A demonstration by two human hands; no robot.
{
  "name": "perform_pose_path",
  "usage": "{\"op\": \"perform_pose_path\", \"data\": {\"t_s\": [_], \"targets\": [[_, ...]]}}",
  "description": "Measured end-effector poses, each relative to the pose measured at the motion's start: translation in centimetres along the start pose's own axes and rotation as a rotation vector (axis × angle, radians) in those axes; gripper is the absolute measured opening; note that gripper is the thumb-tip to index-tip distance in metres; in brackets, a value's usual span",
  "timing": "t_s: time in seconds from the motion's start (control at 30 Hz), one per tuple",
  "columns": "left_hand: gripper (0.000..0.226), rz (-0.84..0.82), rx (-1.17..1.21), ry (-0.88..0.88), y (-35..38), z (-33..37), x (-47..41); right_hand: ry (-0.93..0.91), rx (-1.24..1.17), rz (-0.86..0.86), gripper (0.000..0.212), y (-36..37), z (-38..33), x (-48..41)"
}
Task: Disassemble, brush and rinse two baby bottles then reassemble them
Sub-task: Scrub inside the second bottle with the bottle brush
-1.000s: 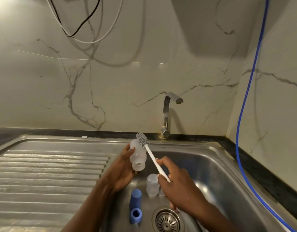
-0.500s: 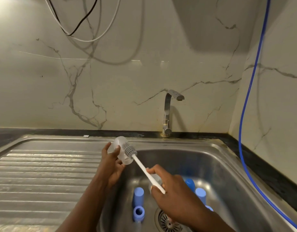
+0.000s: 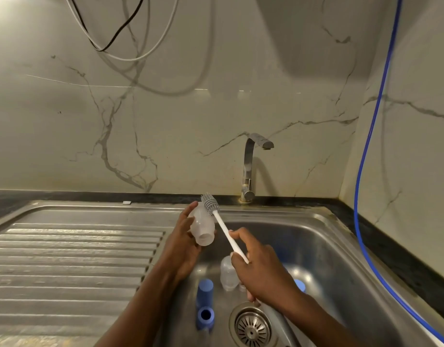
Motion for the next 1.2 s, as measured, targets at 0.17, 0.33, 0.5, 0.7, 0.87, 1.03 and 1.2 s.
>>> {"op": "perform_pose_path", "data": {"t_s": [0.17, 0.33, 0.5, 0.7, 0.87, 1.03, 1.2], "targets": [[0.046, 0.075, -0.031, 0.053, -0.8, 0.1, -0.4, -0.027, 0.035, -0.006, 0.031, 0.3, -0.3, 0.7], [0.037, 0.24, 0.116, 0.022, -3.7, 1.1, -0.5, -0.114, 0.16, -0.075, 0.03, 1.2, -1.3, 2.8], [0.031, 0.125, 0.046, 0.098, -2.1, 1.2, -0.4, -0.075, 0.164, -0.054, 0.032, 1.4, -1.5, 2.6], [0.065, -0.021, -0.042, -0.059, 0.7, -0.5, 0.3, 0.019, -0.039, -0.009, 0.029, -0.9, -0.4, 0.5], [0.064, 0.002, -0.105, -0.1, 0.1, -0.7, 0.3, -0.017, -0.058, -0.036, 0.03, -0.8, -0.8, 1.0], [0.035, 0.194, 0.068, -0.067, -2.7, 0.7, -0.5, -0.058, 0.062, -0.061, 0.036, -0.2, -0.7, 1.9], [0.028, 0.171, 0.21, -0.092, -3.0, 1.1, -0.3, -0.106, 0.117, -0.06, 0.035, 1.0, -0.8, 2.5]]}}
Point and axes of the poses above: each hand's wrist, its own x-axis away from the middle knuckle, its own y-axis out of the palm, z = x × y, the point moved 7 cm from there along -x, towards the middle knuckle, and after that the axes turned 7 degrees about y, right-handed, at the moved point
